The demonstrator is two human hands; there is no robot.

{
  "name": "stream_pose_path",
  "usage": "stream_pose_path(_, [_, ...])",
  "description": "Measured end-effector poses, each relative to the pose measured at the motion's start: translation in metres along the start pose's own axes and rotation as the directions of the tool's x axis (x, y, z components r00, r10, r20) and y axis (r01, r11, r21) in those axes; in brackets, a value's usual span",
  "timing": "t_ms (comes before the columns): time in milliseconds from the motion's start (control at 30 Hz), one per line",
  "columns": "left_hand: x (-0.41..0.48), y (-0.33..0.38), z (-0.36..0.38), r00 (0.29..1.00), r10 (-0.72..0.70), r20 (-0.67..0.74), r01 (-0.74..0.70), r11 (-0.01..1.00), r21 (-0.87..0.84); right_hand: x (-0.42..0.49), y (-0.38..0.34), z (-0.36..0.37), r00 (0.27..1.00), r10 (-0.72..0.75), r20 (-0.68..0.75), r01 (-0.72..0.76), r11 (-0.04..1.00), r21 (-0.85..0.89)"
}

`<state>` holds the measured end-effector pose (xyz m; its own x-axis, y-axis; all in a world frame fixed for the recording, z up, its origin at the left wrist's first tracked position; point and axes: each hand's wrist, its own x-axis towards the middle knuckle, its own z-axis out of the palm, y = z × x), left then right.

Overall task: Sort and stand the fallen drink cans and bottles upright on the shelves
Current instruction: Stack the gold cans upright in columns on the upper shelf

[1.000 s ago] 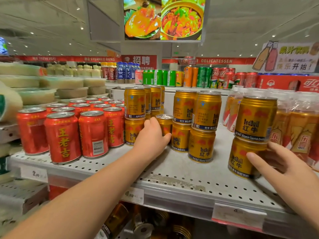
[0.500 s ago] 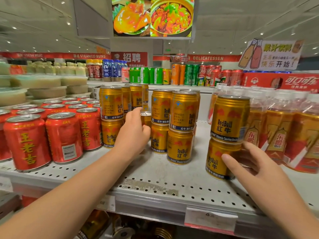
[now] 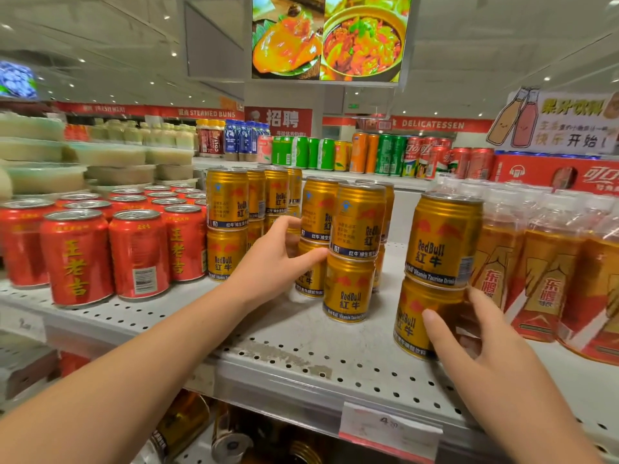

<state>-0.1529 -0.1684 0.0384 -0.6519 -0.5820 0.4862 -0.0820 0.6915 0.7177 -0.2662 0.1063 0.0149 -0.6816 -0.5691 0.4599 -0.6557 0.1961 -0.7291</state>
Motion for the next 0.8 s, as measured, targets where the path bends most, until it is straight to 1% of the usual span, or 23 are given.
stream_pose_path(100, [-0.01,-0.002,-0.009,0.999,0.004,-0.054,-0.004,1.0,0.001,0.001,-0.003,0.0,1.0,-0.01,0.015,0.01,1.0,-0.012])
stream_pose_path(200, [-0.023,-0.007,-0.028,0.996,-0.022,-0.085,0.022,1.0,-0.005,0.005,-0.006,-0.001,1.0,-0.007,0.005,0.007,1.0,-0.03])
stream_pose_path(333, [-0.035,-0.012,-0.054,0.999,-0.016,-0.047,0.016,1.0,0.011,0.012,-0.018,0.012,0.999,-0.008,0.037,0.009,1.0,-0.03])
stream_pose_path(433, [-0.037,-0.014,-0.067,1.0,0.007,-0.003,-0.007,1.0,0.02,0.015,-0.028,0.025,0.998,0.025,0.059,-0.022,0.999,-0.048])
stream_pose_path(467, [-0.036,-0.014,-0.07,1.0,0.014,0.019,-0.014,1.0,0.024,0.013,-0.026,0.028,0.998,0.054,0.035,-0.051,0.996,-0.072])
stream_pose_path(500, [-0.035,-0.016,-0.071,0.999,0.022,0.041,-0.023,0.999,0.03,0.008,-0.024,0.029,0.995,0.09,-0.031,-0.093,0.989,-0.117])
stream_pose_path(533, [-0.034,-0.017,-0.073,0.998,0.03,0.06,-0.032,0.999,0.036,0.0,-0.022,0.03,0.984,0.109,-0.138,-0.129,0.981,-0.145])
stream_pose_path(567, [-0.032,-0.02,-0.073,0.997,0.039,0.074,-0.042,0.998,0.041,-0.01,-0.02,0.03,0.962,0.096,-0.257,-0.131,0.984,-0.124])
stream_pose_path(600, [-0.03,-0.022,-0.074,0.995,0.052,0.08,-0.056,0.997,0.044,-0.02,-0.02,0.031,0.931,0.048,-0.362,-0.081,0.994,-0.078])
stream_pose_path(633, [-0.027,-0.024,-0.074,0.994,0.072,0.079,-0.075,0.996,0.046,-0.029,-0.026,0.036,0.902,-0.027,-0.432,0.006,0.999,-0.05])
stream_pose_path(667, [-0.025,-0.027,-0.075,0.993,0.094,0.074,-0.098,0.994,0.049,-0.037,-0.036,0.045,0.891,-0.093,-0.445,0.08,0.996,-0.048])
stream_pose_path(700, [-0.023,-0.029,-0.075,0.991,0.112,0.075,-0.116,0.992,0.048,-0.041,-0.049,0.058,0.902,-0.148,-0.405,0.137,0.989,-0.057])
stream_pose_path(733, [-0.021,-0.031,-0.075,0.989,0.122,0.079,-0.125,0.991,0.041,-0.043,-0.063,0.075,0.931,-0.174,-0.321,0.168,0.985,-0.048])
stream_pose_path(800, [-0.019,-0.032,-0.075,0.989,0.133,0.068,-0.136,0.99,0.027,-0.034,-0.086,0.113,0.983,-0.144,-0.115,0.14,0.989,-0.044])
